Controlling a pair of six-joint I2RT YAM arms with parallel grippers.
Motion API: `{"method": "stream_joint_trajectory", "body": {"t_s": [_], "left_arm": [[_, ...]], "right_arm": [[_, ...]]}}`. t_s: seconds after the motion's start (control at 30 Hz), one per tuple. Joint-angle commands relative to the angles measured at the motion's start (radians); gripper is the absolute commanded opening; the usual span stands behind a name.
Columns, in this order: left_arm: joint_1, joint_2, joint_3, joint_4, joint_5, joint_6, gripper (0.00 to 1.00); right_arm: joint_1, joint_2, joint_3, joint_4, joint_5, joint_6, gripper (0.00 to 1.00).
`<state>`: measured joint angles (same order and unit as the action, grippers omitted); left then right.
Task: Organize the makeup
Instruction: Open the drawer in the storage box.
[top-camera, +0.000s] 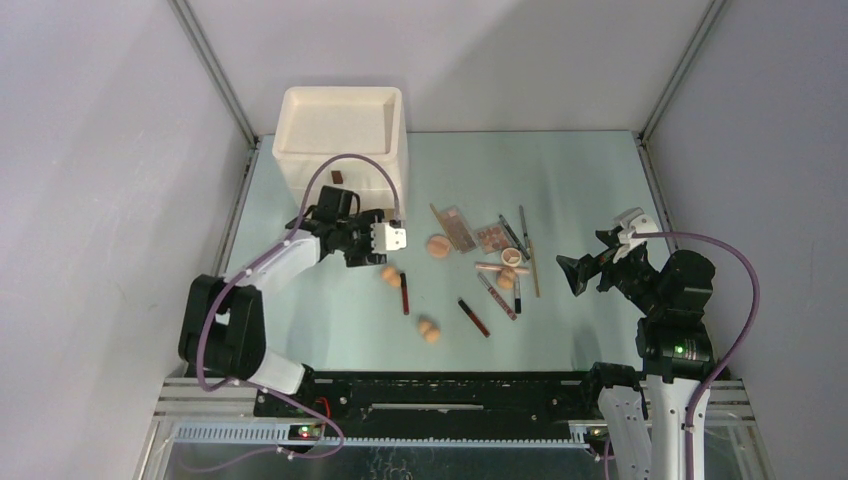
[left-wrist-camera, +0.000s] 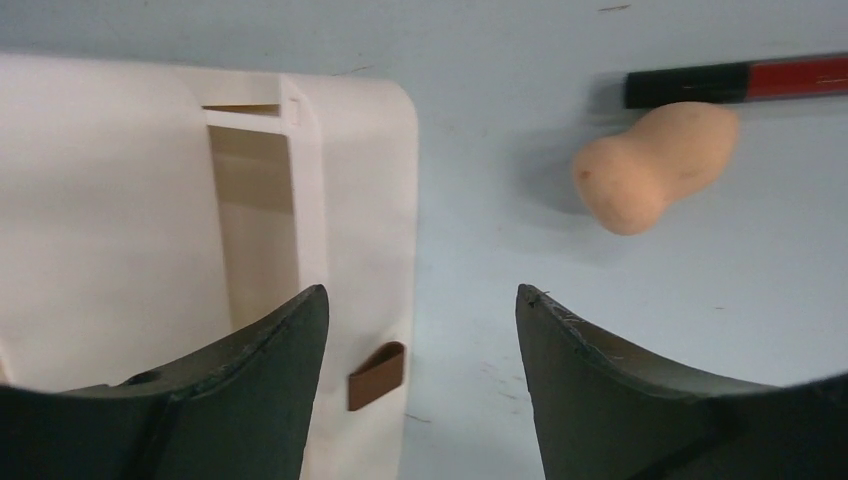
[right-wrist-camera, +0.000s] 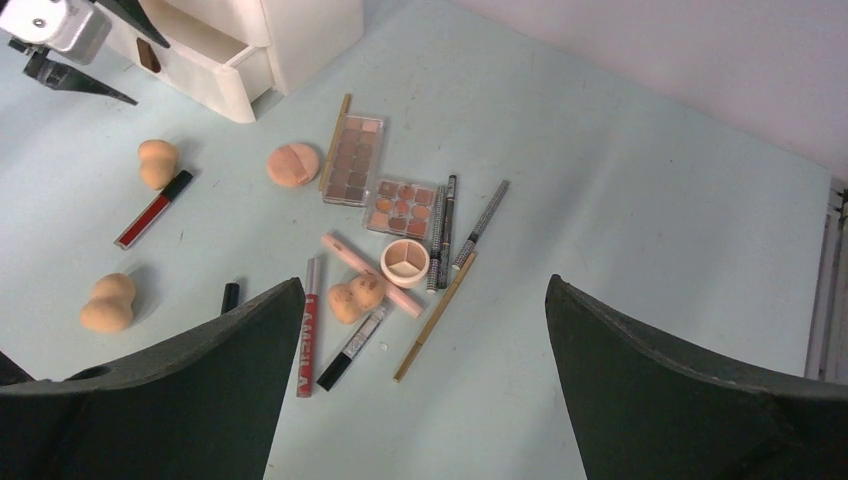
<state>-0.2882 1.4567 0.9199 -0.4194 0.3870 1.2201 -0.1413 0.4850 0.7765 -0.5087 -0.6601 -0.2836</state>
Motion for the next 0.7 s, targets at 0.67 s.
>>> {"method": "stream_joint_trajectory", "body": {"t_s": [0.67], "left_arm": [[-0.012,0.156,0.135,-0.082,-0.158,0.198,0.36]], "right_arm": [[0.005,-0.008,0.000,-0.007,-0.022,-0.013,1.00]]}}
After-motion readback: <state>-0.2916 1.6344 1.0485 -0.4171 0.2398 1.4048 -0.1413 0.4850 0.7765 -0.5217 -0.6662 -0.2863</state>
